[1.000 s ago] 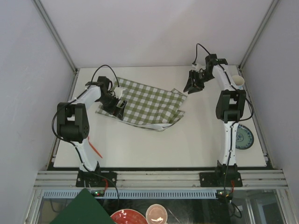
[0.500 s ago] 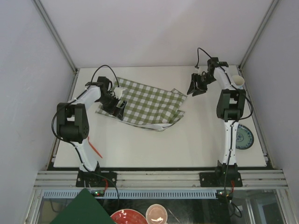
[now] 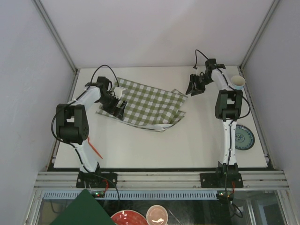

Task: Set the dinner table for one person
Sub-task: Flatten out the napkin at the center of the board.

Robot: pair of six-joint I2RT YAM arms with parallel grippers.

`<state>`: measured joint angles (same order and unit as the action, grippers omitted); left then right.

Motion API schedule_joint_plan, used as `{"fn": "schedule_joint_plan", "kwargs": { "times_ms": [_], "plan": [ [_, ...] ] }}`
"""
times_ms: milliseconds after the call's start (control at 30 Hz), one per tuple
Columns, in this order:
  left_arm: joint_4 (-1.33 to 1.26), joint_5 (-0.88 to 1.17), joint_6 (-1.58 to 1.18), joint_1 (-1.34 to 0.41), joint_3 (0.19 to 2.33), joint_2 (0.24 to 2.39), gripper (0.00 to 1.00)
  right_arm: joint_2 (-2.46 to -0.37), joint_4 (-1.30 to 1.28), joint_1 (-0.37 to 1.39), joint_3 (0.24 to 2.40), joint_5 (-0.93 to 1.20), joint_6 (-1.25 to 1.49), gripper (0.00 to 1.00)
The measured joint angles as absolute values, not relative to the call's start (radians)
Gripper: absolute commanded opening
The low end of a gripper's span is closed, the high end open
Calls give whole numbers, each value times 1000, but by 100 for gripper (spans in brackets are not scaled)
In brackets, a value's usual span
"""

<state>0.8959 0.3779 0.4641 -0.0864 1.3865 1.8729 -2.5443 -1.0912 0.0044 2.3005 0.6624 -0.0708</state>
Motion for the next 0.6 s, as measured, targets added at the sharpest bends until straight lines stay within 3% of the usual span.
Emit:
{"fn": "schedule_joint_plan", "kwargs": {
  "times_ms": [367, 433, 600],
  "plan": [
    [895, 394, 465, -82, 1386, 1871, 100, -2574, -1081, 38, 2309, 671, -52, 43],
    [895, 397, 465, -82, 1386, 1871, 100, -2578, -1080, 45, 2309, 679, -45, 36],
    [895, 400, 466, -82, 1386, 1871, 100, -2599, -1082, 56, 2314, 694, -24, 1]
  ]
}}
